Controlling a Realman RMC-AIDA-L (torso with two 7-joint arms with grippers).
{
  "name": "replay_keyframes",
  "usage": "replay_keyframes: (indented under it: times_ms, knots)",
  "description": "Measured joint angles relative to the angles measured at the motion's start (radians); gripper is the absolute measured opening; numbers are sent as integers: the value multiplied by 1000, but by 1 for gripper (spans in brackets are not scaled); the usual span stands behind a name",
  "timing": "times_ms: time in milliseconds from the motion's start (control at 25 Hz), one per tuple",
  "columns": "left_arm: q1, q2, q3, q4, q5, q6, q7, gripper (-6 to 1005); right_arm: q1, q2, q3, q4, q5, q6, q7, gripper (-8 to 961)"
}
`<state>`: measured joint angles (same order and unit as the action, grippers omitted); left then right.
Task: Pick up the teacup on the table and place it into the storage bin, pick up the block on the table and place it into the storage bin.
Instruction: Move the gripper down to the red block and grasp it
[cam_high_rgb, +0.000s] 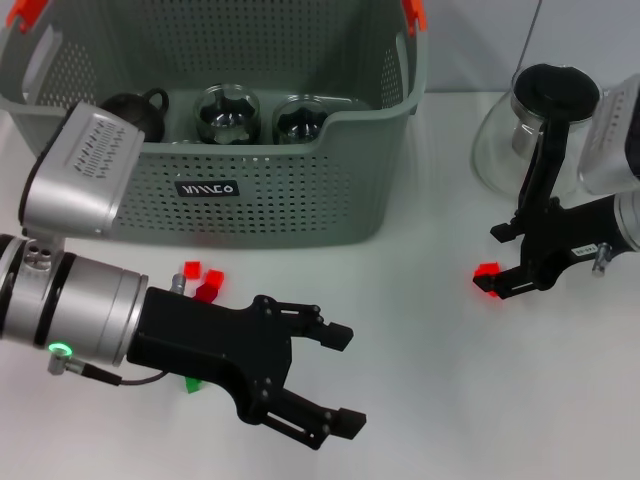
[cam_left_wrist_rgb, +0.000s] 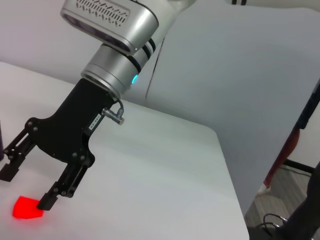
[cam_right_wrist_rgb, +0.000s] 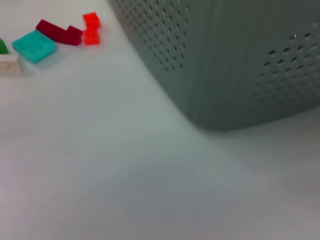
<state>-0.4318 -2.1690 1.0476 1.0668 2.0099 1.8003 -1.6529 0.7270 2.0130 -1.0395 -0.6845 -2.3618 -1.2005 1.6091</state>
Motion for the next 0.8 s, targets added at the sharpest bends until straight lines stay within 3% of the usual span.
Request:
replay_keyframes:
  times_ms: [800]
  knots:
    - [-35, 1, 0, -47, -1, -41, -20, 949, 68, 37, -7, 13, -191, 24, 35, 803]
